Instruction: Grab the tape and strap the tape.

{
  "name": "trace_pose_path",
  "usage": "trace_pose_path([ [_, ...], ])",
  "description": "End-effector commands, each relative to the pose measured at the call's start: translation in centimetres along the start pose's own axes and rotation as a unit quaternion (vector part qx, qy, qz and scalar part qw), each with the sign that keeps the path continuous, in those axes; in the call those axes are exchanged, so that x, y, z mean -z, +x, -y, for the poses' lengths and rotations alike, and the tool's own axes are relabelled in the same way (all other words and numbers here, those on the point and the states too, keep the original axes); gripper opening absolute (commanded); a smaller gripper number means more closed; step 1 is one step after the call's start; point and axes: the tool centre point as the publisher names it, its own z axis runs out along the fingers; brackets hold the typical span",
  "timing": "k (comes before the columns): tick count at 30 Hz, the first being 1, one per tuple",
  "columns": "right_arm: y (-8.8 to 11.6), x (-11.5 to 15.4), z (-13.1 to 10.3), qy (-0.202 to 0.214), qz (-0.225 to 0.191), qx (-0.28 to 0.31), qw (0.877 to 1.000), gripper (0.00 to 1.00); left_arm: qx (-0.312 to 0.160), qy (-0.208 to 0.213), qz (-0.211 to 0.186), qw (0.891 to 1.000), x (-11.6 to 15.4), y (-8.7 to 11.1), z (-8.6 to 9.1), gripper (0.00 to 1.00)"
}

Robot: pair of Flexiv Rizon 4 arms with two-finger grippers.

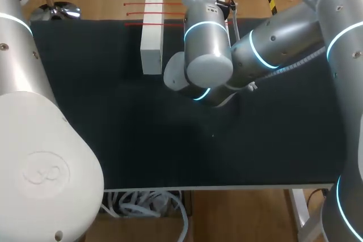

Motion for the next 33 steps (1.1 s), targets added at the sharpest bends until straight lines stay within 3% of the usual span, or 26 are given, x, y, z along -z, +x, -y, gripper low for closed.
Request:
trace_pose_path([
  [1,-0.5,0.3,-0.1,-0.002,-0.008,-0.001,1.000,0.00,0.001,-0.003,-0.001,1.000,0.1,0.0,0.2,0.00],
  [33,-0.8,0.6,-1.5,-0.017,-0.007,-0.024,1.000,0.00,0.001,-0.003,-0.001,1.000,0.1,0.0,0.2,0.00],
])
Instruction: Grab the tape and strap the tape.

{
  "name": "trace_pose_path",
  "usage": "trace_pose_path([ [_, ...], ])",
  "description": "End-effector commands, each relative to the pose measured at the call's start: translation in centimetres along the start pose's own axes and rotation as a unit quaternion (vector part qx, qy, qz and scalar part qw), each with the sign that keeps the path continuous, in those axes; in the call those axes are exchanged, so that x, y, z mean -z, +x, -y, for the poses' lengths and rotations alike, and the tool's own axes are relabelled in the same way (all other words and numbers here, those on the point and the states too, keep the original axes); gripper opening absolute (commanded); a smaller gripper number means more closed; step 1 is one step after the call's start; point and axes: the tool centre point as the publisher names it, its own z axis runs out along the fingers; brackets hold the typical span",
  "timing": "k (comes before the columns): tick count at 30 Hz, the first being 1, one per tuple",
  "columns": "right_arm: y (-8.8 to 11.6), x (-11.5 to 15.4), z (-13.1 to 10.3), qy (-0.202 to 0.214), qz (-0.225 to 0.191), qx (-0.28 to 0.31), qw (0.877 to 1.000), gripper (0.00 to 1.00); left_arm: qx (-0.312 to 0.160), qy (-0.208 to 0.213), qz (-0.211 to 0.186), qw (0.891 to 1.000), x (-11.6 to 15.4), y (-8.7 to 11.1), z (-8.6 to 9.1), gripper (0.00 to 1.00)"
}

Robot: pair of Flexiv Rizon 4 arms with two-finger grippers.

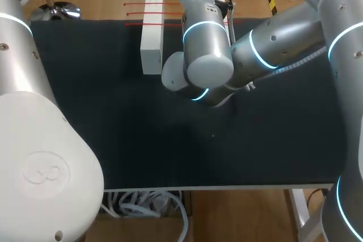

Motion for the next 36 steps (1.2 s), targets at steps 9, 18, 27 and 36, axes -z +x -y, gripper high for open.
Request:
trace_pose_path([
  [9,-0.68,0.12,-0.48,-0.004,-0.006,-0.007,1.000,0.00,0.001,-0.003,-0.001,1.000,0.12,-0.01,0.18,0.00],
  [18,-0.80,0.16,-0.59,-0.003,-0.005,-0.011,1.000,0.00,0.001,-0.003,-0.001,1.000,0.12,-0.01,0.18,0.00],
  [27,-0.86,0.02,-0.46,0.004,-0.004,-0.019,1.000,0.00,0.001,-0.003,-0.001,1.000,0.12,-0.01,0.18,0.00],
  [36,-0.93,-0.15,-0.86,0.002,0.000,-0.027,1.000,0.00,0.001,-0.003,-0.001,1.000,0.12,-0.01,0.18,0.00],
])
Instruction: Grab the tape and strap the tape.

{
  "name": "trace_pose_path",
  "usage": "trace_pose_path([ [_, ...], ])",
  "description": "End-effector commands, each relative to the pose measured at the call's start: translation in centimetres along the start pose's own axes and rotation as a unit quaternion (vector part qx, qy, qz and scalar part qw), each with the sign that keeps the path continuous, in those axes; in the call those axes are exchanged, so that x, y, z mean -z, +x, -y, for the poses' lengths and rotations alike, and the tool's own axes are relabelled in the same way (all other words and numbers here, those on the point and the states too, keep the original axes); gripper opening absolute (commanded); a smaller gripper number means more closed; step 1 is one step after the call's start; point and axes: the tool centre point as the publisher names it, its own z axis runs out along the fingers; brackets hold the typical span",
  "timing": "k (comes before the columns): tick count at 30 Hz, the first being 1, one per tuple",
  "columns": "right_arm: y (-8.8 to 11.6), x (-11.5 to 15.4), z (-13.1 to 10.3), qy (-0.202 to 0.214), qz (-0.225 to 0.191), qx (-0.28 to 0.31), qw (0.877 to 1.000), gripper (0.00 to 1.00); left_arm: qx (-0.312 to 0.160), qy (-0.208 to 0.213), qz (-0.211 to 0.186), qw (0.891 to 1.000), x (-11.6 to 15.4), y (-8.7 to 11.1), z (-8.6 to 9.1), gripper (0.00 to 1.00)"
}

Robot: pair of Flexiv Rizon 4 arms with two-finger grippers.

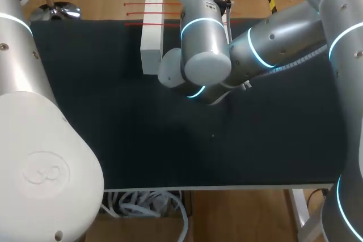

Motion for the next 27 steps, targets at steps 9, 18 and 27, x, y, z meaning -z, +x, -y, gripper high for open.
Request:
trace_pose_path([
  [9,-0.23,0.00,-0.23,0.001,-0.005,-0.001,1.000,0.00,0.001,-0.003,-0.001,1.000,0.13,-0.02,0.17,0.00],
  [18,-0.27,0.06,-0.09,-0.001,-0.003,-0.003,1.000,0.00,0.001,-0.003,-0.001,1.000,0.13,-0.02,0.17,0.00],
  [27,-0.34,0.23,0.26,-0.002,-0.009,-0.001,1.000,0.33,0.001,-0.003,-0.001,1.000,0.13,-0.02,0.17,0.00],
])
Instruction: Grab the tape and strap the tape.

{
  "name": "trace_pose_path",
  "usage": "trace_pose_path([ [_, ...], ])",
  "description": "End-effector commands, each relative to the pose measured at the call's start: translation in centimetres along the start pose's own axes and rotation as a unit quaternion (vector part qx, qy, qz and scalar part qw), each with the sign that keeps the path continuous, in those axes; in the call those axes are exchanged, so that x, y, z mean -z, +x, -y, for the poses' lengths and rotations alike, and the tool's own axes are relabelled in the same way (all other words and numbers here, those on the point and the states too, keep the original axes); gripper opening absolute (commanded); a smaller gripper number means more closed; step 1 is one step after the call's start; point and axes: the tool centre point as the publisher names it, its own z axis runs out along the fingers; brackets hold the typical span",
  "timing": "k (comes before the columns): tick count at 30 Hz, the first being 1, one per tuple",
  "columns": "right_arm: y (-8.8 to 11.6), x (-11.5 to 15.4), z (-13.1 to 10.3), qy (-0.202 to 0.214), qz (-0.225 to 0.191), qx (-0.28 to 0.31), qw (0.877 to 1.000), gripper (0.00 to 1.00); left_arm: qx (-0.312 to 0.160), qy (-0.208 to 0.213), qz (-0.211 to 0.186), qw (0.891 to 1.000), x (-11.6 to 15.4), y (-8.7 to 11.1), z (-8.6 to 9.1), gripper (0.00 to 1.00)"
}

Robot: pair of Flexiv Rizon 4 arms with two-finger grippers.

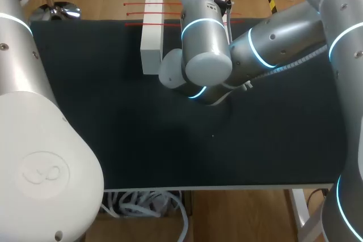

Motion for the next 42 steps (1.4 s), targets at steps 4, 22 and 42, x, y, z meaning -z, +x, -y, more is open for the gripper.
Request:
trace_pose_path([
  [4,-0.6,0.2,0.3,-0.001,-0.008,0.000,1.000,0.38,0.001,-0.003,-0.001,1.000,0.1,0.0,0.2,0.00],
  [22,-1.9,2.8,0.0,-0.055,-0.056,-0.035,0.996,0.33,0.001,-0.003,-0.001,1.000,0.1,0.0,0.2,0.00],
  [42,-4.2,2.8,8.7,-0.045,-0.243,-0.074,0.966,0.39,0.001,-0.003,-0.001,1.000,0.1,0.0,0.2,0.00],
])
